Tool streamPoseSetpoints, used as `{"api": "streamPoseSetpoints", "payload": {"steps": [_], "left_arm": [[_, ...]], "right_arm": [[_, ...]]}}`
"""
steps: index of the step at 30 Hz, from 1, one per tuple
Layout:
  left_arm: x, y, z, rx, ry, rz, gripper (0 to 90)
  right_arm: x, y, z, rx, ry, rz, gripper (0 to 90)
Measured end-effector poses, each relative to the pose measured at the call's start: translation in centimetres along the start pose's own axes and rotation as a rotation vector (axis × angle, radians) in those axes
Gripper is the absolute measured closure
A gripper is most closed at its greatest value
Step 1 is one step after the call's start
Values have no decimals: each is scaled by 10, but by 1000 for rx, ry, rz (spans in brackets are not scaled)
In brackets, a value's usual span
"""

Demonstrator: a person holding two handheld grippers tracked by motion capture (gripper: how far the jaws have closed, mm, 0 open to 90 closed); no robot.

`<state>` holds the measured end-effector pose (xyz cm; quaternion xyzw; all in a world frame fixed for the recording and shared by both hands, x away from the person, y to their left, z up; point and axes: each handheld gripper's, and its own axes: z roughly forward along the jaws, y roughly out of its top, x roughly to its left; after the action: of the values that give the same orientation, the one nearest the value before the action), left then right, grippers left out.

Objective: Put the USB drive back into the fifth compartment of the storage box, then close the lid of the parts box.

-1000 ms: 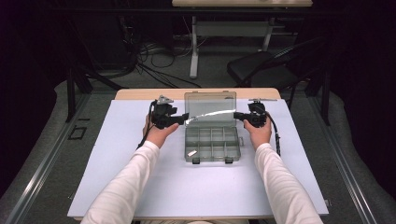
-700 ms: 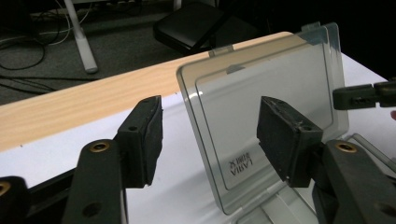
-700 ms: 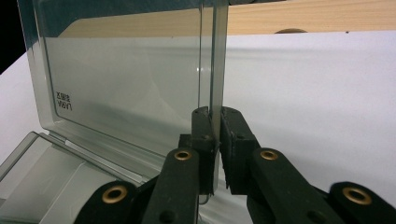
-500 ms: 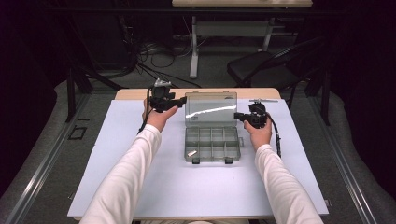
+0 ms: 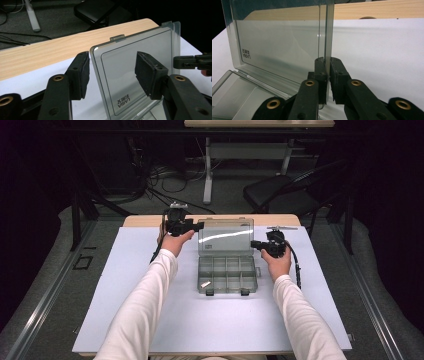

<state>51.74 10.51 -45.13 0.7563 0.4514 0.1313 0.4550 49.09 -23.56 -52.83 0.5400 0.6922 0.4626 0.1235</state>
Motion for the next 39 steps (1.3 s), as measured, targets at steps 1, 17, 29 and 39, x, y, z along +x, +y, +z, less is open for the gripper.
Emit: {"api": "streamPoseSetpoints", "payload": {"steps": [1, 17, 29, 39], "left_arm": [[0, 0, 2, 7, 3, -3, 479], [15, -6, 17, 42, 16, -40, 511], [17, -11, 31, 42, -35, -67, 587], [17, -12, 32, 43, -33, -55, 733]], "right_arm": [[0, 0, 0, 0, -2, -1, 847], [-1, -1, 0, -9, 5, -9, 847], [-1, -2, -1, -10, 8, -1, 847], [-2, -2, -1, -12, 10, 0, 847]]}}
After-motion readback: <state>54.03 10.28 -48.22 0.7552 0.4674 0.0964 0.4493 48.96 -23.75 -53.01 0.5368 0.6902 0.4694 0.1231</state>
